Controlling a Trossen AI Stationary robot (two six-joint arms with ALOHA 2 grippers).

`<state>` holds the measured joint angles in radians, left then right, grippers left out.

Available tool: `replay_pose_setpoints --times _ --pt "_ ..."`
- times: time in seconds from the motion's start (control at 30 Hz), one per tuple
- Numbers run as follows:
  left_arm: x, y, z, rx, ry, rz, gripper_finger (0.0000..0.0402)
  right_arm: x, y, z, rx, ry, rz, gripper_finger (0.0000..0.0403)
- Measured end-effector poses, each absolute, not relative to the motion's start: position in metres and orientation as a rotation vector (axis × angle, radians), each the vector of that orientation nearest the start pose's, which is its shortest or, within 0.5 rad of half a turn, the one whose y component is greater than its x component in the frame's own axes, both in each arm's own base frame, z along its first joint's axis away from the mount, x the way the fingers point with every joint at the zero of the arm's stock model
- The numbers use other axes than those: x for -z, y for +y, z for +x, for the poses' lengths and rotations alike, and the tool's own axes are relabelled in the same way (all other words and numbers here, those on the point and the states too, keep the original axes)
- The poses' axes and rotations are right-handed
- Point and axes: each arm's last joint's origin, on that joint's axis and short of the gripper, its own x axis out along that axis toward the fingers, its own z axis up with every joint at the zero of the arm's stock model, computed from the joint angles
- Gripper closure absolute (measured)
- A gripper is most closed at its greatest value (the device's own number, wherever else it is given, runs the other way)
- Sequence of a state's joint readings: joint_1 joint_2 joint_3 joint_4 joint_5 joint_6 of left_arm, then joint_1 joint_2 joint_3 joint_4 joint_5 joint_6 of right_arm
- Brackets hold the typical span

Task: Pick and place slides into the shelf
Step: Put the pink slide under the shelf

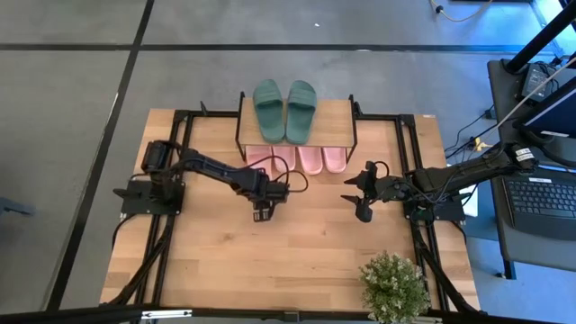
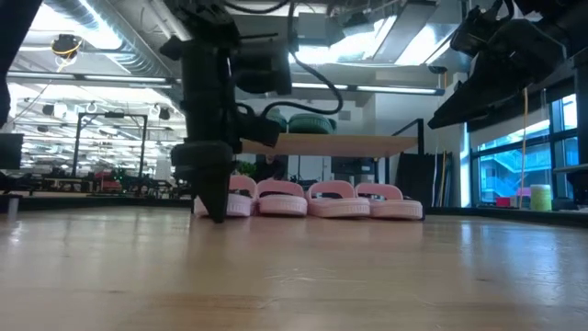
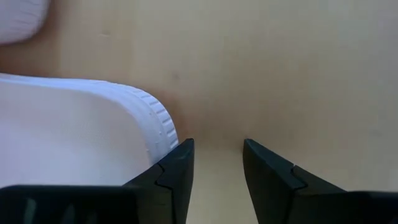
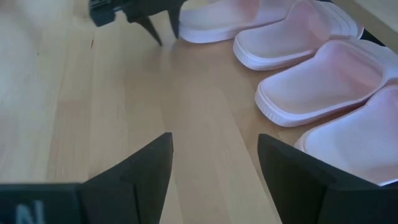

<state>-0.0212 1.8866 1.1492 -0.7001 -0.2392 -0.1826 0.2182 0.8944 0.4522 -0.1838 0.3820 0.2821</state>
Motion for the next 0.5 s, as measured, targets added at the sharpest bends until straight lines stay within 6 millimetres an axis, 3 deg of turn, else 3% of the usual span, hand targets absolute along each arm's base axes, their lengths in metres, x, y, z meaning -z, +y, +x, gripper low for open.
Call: replay_pose_setpoints --times 0.5 --pt "-0.139 0.051 0.336 -0.349 1.399 0.029 0.0274 -0.203 0.028 0.177 0.240 0.571 0.085 0.0167"
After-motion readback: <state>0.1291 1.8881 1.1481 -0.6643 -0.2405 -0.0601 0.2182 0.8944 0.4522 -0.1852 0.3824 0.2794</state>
